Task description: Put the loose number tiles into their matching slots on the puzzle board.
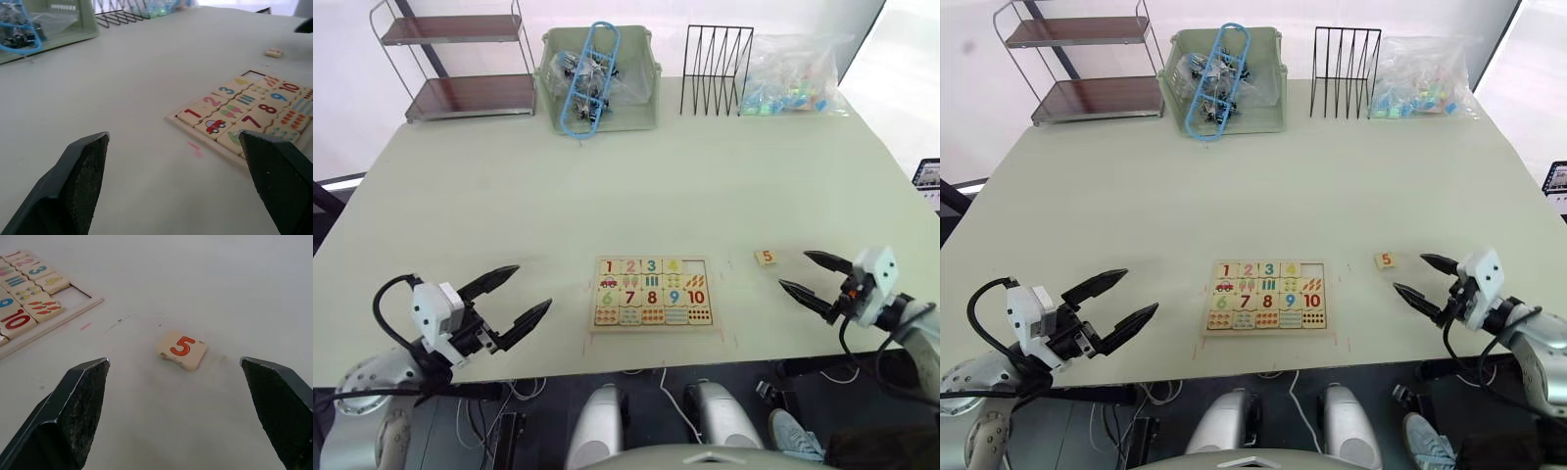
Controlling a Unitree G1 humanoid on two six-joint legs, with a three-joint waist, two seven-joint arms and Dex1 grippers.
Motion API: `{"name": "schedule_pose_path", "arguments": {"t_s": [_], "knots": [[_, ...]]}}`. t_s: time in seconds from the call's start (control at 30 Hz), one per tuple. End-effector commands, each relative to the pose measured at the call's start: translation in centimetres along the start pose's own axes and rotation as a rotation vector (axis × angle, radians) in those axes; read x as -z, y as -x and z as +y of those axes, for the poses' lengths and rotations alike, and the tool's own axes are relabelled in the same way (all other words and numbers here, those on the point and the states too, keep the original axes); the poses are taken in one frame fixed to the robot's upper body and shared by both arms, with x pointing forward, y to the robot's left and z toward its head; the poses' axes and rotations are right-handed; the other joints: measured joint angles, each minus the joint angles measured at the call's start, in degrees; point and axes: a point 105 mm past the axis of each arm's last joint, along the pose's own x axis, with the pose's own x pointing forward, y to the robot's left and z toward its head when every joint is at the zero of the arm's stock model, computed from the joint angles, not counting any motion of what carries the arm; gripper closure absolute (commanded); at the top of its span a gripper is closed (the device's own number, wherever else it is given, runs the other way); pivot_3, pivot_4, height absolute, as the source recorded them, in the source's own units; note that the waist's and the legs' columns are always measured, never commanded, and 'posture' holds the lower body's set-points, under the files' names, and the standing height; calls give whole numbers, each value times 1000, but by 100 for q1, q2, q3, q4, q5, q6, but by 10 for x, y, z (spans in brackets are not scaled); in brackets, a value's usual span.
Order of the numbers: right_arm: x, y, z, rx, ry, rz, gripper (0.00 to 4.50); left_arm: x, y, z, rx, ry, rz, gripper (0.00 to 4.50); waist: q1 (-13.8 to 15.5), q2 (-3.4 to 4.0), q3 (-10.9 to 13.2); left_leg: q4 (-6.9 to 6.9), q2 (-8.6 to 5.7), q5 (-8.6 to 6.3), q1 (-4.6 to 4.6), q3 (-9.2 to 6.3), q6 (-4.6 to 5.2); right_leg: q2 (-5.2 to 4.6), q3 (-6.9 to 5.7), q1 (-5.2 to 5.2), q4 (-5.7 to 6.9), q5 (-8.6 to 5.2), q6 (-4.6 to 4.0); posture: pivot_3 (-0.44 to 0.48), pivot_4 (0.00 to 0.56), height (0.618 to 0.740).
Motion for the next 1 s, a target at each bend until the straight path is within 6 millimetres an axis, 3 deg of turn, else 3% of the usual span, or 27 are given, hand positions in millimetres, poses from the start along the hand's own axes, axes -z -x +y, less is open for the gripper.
{"name": "schedule_pose_path", "arguments": {"t_s": [0.03,0.23,0.53,0.67,0.8,1.0], "knots": [[-11,-8,-5,-11,17,8,16,-18,2,1,78,-29,-45,0,1,0,0,0,0,0,0,-1,0,0,-1,0,0,0,0,0,150,740],[-19,-22,-12,109,-37,-17,16,-35,2,-7,202,-28,-79,0,8,0,0,-1,1,0,-4,-4,0,0,-4,0,-1,1,1,0,150,740],[-15,-37,0,355,-136,-32,16,-45,6,-10,321,-24,-78,0,3,1,1,-1,1,0,-6,-6,0,-1,-5,-1,0,0,0,0,150,740],[-8,-37,4,471,-184,-16,16,-49,7,-18,396,-5,-84,0,-3,1,1,-2,2,0,-6,-7,0,0,-5,-3,0,-1,0,0,150,740],[0,-42,19,522,-217,2,16,-52,12,-11,413,-13,-77,0,-3,0,0,-2,3,0,-6,-9,0,0,-8,-3,0,-3,3,0,150,740],[11,-44,21,564,-213,40,16,-52,11,-8,427,-24,-74,0,-12,1,1,-3,5,0,-5,-11,0,0,-6,-4,-2,-11,15,0,150,740]]}}
